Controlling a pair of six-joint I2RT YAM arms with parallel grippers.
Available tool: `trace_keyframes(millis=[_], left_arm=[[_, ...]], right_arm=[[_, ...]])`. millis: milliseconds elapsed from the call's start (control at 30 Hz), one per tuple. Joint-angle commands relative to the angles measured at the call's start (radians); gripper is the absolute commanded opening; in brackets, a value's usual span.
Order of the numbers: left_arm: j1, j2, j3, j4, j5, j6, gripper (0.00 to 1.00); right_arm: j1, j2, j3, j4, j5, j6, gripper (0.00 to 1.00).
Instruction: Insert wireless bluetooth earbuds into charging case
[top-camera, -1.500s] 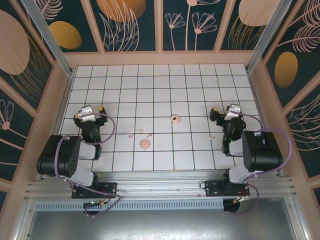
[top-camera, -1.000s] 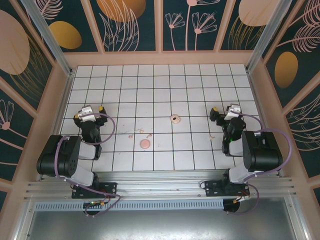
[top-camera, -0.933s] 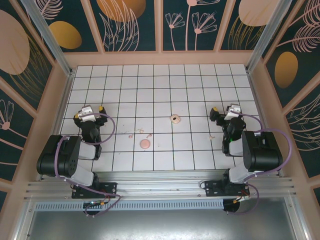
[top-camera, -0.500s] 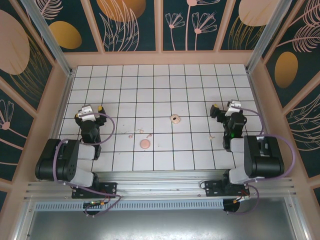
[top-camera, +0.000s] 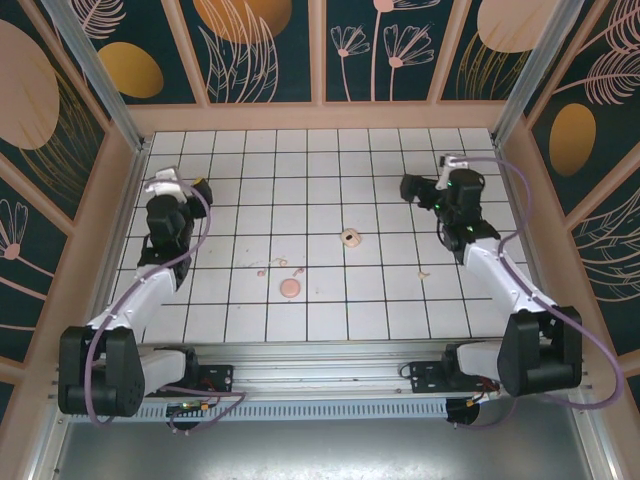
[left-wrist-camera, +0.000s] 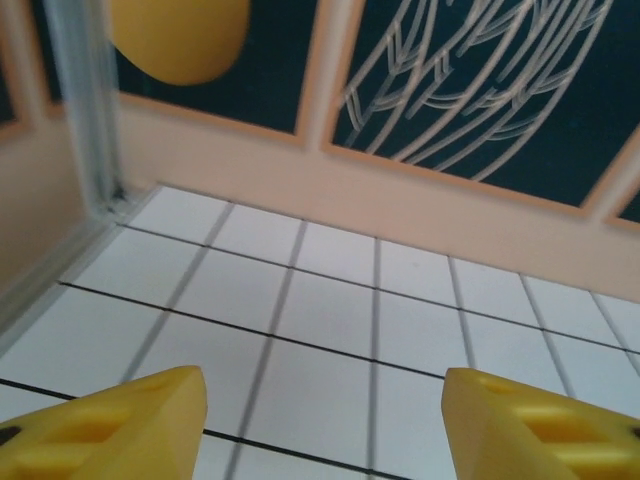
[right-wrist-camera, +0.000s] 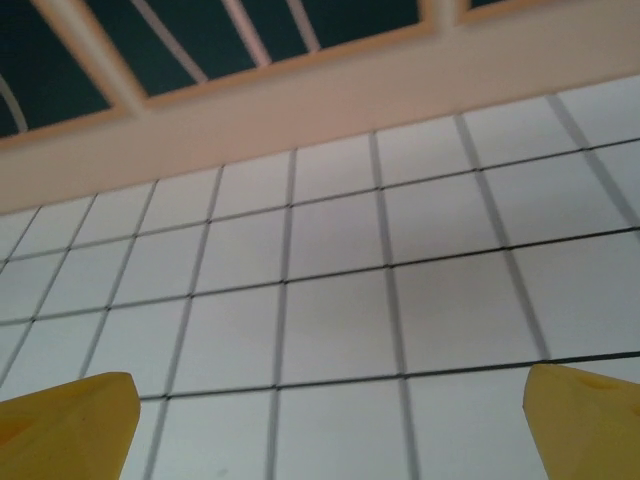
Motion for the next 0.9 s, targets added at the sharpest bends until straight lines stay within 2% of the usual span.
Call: trace_keyframes(millis=[0, 167, 233, 433, 533, 633, 867], left_arm=[[-0.038, 0.029, 0.117, -0.312, 0.112, -0.030, 0.61], [-0.118, 0.045, 0.204, -0.525, 0.138, -0.015, 0.60], [-0.131, 0.047, 0.200, -0.567, 0.151, -0.031, 0.59], [-0.137, 0.065, 0.183, -0.633, 0.170, -0.023, 0.58], [-0.138, 0.067, 0.166, -0.633, 0.174, -0.025, 0.59], [-0.137, 0.065, 0.150, -0.622, 0.185, -0.034, 0.59], [-0.138, 0.118, 0.175, -0.620, 0.278, -0.028, 0.59]], right_arm=[[0.090, 0.059, 0.105, -0.354, 0.033, 0.053, 0.99], [0.190, 0.135, 0.216, -0.561, -0.051, 0.120, 0.99], [0.226, 0.164, 0.244, -0.628, -0.061, 0.131, 0.96], [0.317, 0.260, 0.312, -0.756, -0.070, 0.185, 0.85], [0.342, 0.316, 0.350, -0.785, -0.044, 0.189, 0.85], [0.365, 0.362, 0.395, -0.789, -0.049, 0.127, 0.83], [0.394, 0.512, 0.531, -0.835, -0.017, -0.136, 0.82]])
